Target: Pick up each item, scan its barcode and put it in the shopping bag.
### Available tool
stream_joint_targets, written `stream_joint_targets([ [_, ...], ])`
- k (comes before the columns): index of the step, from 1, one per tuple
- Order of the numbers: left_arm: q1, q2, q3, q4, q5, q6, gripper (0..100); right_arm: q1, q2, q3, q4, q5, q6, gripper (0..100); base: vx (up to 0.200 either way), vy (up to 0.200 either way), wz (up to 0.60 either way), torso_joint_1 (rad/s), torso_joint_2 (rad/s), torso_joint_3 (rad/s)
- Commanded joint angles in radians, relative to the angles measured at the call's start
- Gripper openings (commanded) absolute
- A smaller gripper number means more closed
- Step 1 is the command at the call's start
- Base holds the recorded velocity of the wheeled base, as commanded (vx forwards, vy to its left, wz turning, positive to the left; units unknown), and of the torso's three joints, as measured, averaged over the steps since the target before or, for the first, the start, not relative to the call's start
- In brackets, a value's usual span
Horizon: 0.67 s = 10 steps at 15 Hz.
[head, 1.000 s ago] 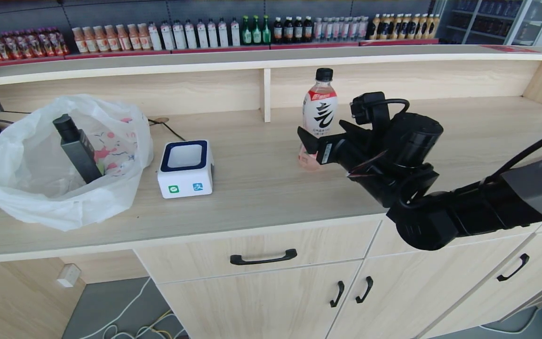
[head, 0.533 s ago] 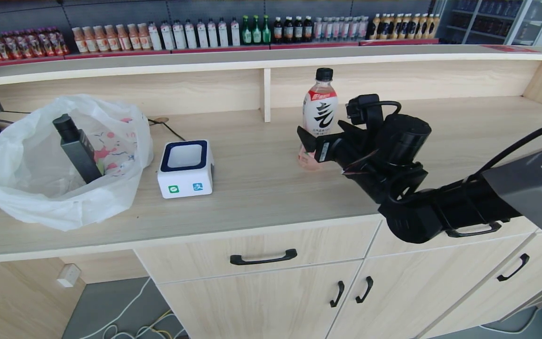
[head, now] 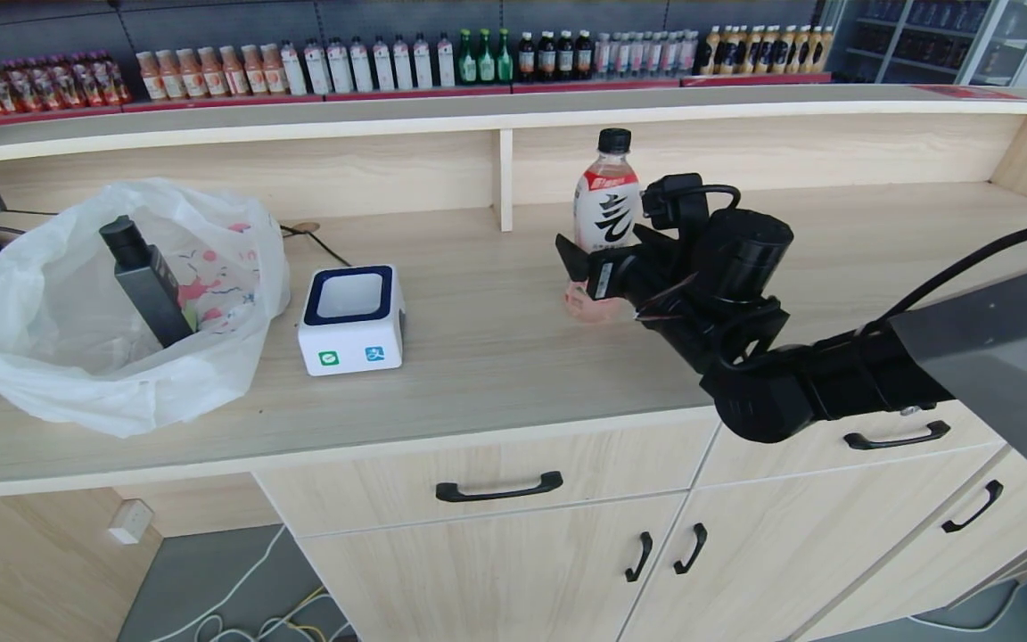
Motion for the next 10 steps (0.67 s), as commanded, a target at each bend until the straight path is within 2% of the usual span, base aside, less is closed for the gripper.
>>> stream_joint_targets([
  [1,0.000,0.000,0.000,0.000,0.000,-0.001,100,0.001,0.019,-0.028,0.009,0.001,0.001,100,0.000,0.000,0.00,0.000,0.00,0.000],
  [10,0.000,0.000,0.000,0.000,0.000,-0.001,100,0.005,0.051,-0.102,0.041,0.002,0.001,100,0.000,0.000,0.00,0.000,0.00,0.000],
])
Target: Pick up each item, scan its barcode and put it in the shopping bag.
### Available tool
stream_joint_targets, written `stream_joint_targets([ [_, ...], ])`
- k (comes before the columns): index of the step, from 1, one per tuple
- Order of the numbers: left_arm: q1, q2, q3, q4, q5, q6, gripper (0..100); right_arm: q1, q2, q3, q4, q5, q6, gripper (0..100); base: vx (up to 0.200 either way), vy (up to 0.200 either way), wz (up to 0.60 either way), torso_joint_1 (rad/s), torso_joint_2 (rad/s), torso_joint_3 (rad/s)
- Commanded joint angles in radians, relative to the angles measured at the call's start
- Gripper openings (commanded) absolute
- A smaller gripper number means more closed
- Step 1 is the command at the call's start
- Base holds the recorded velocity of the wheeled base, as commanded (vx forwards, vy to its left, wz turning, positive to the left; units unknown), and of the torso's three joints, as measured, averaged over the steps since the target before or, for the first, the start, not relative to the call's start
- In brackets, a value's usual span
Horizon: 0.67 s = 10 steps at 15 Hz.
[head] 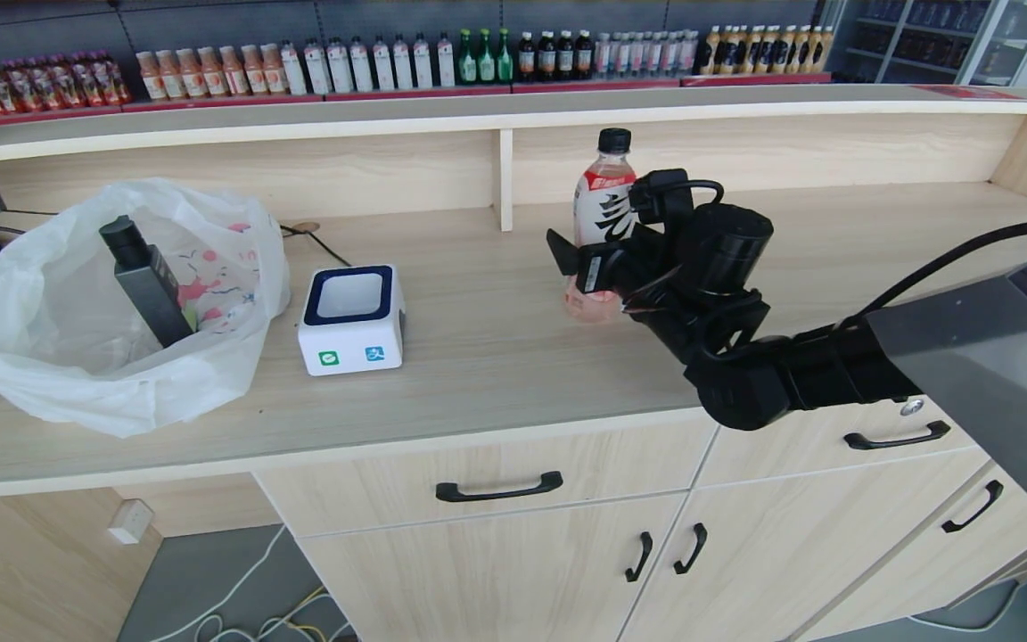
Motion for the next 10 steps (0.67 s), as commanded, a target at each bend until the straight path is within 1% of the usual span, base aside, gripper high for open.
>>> stream_joint_targets([
  [1,0.001,0.000,0.000,0.000,0.000,0.000,100,0.001,0.004,-0.005,0.000,0.000,0.000,100,0.000,0.000,0.00,0.000,0.00,0.000],
  [2,0.001,0.000,0.000,0.000,0.000,0.000,100,-0.001,0.004,-0.005,-0.002,0.000,0.002,0,0.000,0.000,0.00,0.000,0.00,0.000],
  [10,0.001,0.000,0.000,0.000,0.000,0.000,100,-0.002,-0.005,-0.023,-0.004,0.003,0.005,0,0.000,0.000,0.00,0.000,0.00,0.000],
])
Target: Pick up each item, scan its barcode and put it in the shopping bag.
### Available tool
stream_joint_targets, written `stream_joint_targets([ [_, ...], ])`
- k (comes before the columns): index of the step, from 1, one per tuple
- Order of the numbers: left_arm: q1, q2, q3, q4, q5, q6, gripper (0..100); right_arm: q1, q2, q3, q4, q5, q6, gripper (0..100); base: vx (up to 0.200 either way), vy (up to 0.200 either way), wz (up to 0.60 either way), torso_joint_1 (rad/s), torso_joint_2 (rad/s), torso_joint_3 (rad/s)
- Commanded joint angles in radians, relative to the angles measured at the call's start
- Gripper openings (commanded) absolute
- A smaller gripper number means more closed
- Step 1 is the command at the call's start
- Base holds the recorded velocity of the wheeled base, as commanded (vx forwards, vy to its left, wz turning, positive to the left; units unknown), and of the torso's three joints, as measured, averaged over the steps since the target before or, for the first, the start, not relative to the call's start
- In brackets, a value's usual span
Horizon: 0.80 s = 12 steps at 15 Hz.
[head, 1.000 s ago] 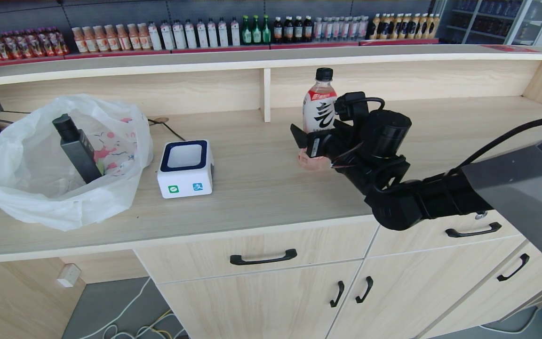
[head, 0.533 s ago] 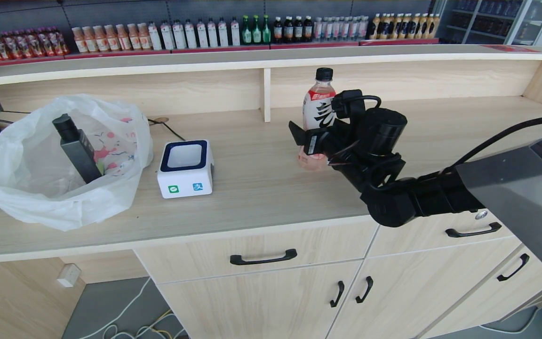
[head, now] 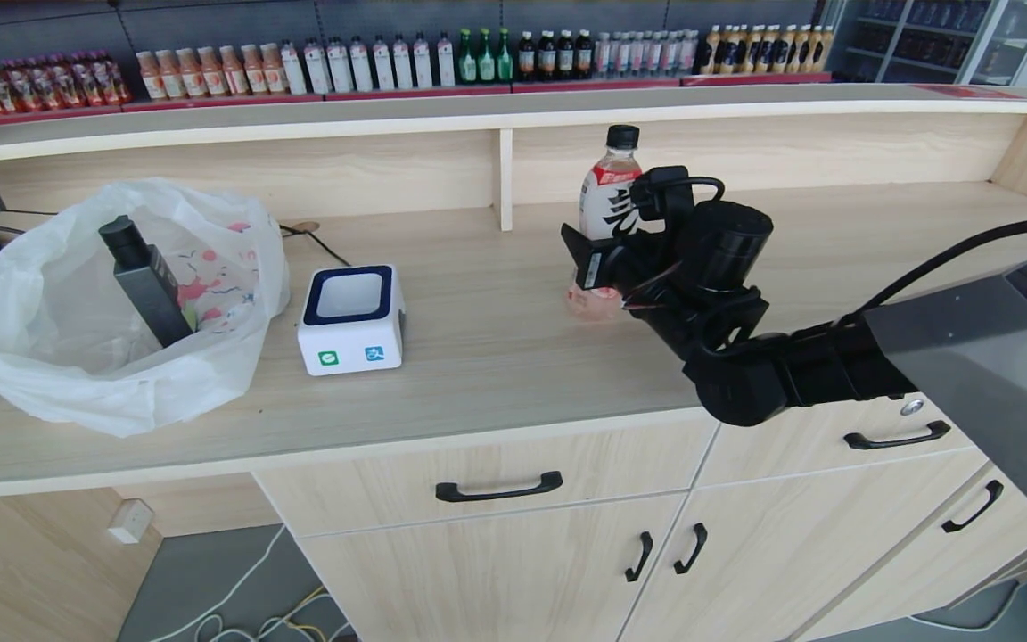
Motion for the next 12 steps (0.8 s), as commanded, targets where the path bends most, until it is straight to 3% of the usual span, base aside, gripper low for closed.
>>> stream_joint_targets([
  [1,0.000,0.000,0.000,0.000,0.000,0.000,100,-0.001,-0.011,-0.004,-0.003,0.000,-0.001,0,0.000,0.000,0.00,0.000,0.00,0.000],
  [9,0.000,0.000,0.000,0.000,0.000,0.000,100,-0.002,-0.111,-0.002,-0.006,0.008,0.028,0,0.000,0.000,0.00,0.000,0.00,0.000],
  [12,0.000,0.000,0.000,0.000,0.000,0.000,100,-0.002,-0.204,0.062,-0.006,0.009,0.061,0,0.000,0.000,0.00,0.000,0.00,0.000],
])
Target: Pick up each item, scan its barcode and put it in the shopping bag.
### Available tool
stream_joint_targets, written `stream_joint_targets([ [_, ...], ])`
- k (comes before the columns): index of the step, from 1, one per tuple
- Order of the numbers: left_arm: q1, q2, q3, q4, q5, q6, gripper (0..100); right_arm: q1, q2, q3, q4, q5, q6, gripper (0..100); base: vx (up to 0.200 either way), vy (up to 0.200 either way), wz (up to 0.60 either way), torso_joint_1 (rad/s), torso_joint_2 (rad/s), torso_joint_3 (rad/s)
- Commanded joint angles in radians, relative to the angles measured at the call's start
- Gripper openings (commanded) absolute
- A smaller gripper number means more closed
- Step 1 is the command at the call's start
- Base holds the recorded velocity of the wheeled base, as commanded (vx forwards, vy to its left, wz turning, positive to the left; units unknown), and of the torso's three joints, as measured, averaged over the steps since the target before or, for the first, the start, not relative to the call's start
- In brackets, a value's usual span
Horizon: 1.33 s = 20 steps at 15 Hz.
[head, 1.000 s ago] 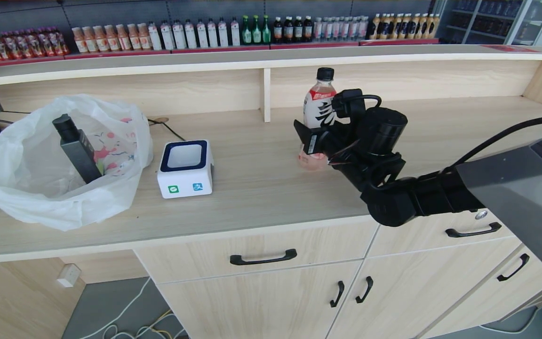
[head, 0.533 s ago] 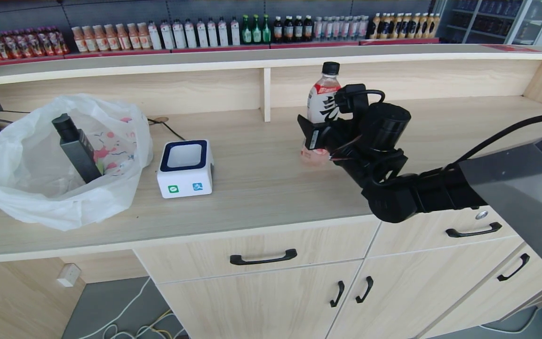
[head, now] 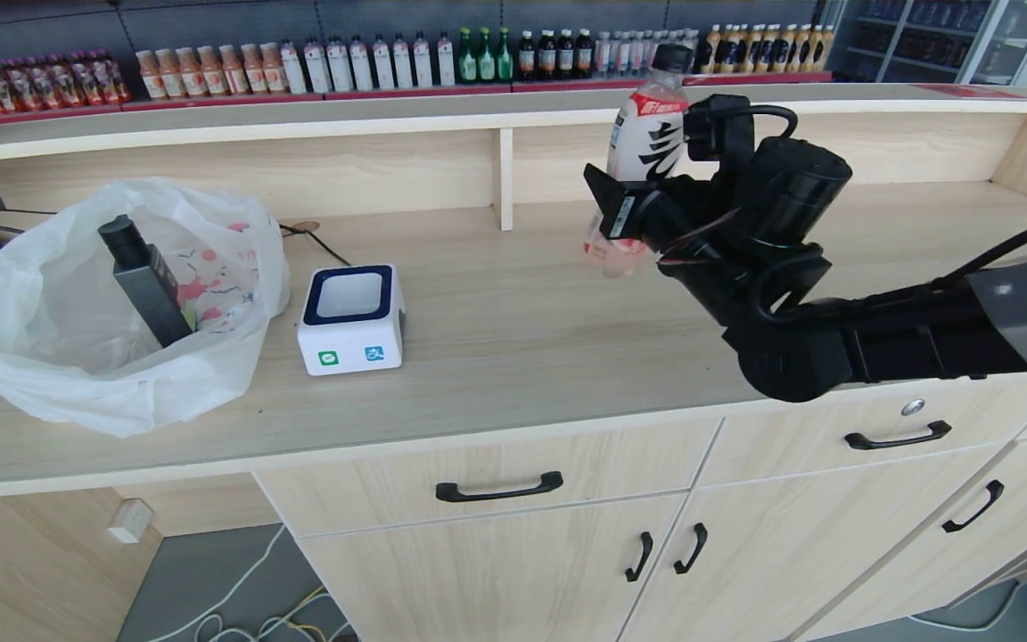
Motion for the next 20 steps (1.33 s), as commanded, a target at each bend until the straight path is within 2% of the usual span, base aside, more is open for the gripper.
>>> stream_joint_targets([
  [1,0.000,0.000,0.000,0.000,0.000,0.000,100,0.006,-0.098,0.069,-0.004,-0.001,0.028,0,0.000,0.000,0.00,0.000,0.00,0.000],
  [3,0.000,0.000,0.000,0.000,0.000,0.000,100,0.036,-0.222,0.268,-0.074,0.005,0.062,0,0.000,0.000,0.00,0.000,0.00,0.000],
  [7,0.000,0.000,0.000,0.000,0.000,0.000,100,0.048,-0.402,0.679,-0.269,0.114,0.069,0,0.000,0.000,0.00,0.000,0.00,0.000],
  [10,0.000,0.000,0.000,0.000,0.000,0.000,100,0.048,-0.422,0.912,-0.465,0.184,0.112,0,0.000,0.000,0.00,0.000,0.00,0.000],
  [14,0.000,0.000,0.000,0.000,0.000,0.000,100,0.051,-0.423,0.987,-0.556,0.290,0.169,0,0.000,0.000,0.00,0.000,0.00,0.000],
  [18,0.000,0.000,0.000,0.000,0.000,0.000,100,0.069,-0.413,0.992,-0.576,0.514,0.310,0,0.000,0.000,0.00,0.000,0.00,0.000],
  [20,-0.002,0.000,0.000,0.000,0.000,0.000,100,0.091,-0.393,0.987,-0.576,0.549,0.390,0,0.000,0.000,0.00,0.000,0.00,0.000],
])
